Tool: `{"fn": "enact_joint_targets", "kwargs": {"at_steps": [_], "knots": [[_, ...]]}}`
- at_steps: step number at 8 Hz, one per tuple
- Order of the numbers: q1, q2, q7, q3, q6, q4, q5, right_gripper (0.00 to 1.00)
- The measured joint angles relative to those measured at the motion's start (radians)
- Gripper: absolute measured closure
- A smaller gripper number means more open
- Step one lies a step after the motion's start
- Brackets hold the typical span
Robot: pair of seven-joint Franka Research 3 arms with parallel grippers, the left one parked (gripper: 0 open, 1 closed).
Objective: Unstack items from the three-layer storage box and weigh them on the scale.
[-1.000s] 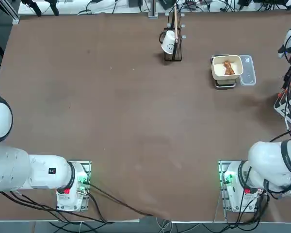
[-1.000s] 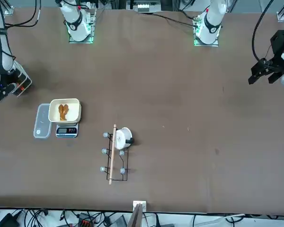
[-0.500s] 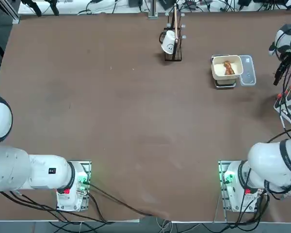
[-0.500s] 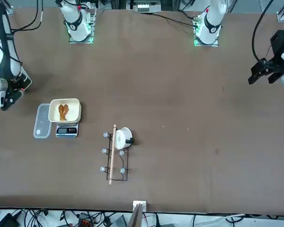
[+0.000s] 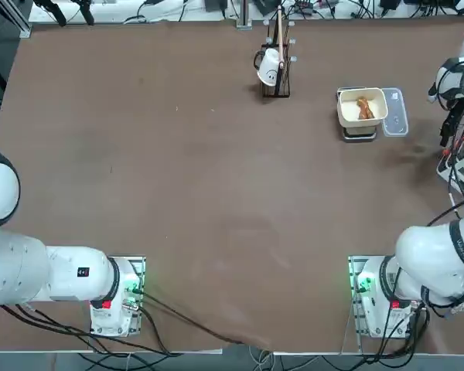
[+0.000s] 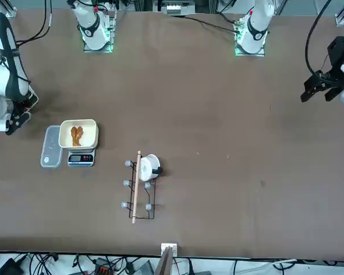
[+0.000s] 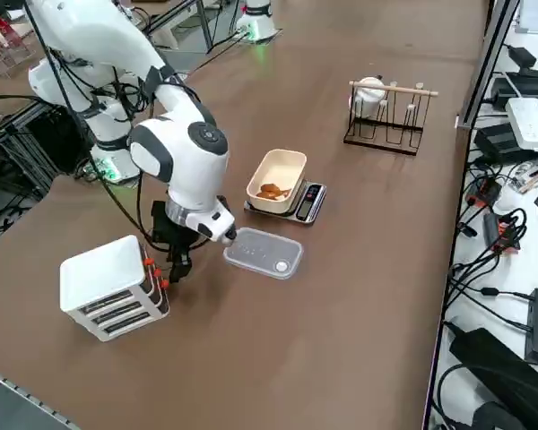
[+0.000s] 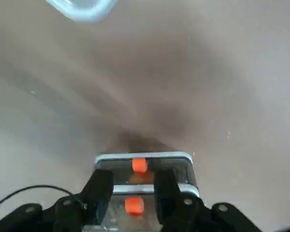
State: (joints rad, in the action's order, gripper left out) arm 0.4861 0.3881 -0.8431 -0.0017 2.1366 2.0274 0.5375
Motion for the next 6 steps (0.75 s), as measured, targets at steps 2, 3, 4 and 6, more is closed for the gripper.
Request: {"fn": "enact_joint_targets", "kwargs": {"at_steps": [2,3,4,6], "knots": [[0.008,0.0,0.017,-0.001,-0.006,0.002,0.013,0.45],[0.01,0.0,0.019,-0.002,-0.009,0.004,0.014,0.45],[0.011,0.0,0.019,-0.002,-0.018,0.006,0.014,0.45],[0.011,0.0,0.02,-0.002,-0.037,0.006,0.014,0.47]]}}
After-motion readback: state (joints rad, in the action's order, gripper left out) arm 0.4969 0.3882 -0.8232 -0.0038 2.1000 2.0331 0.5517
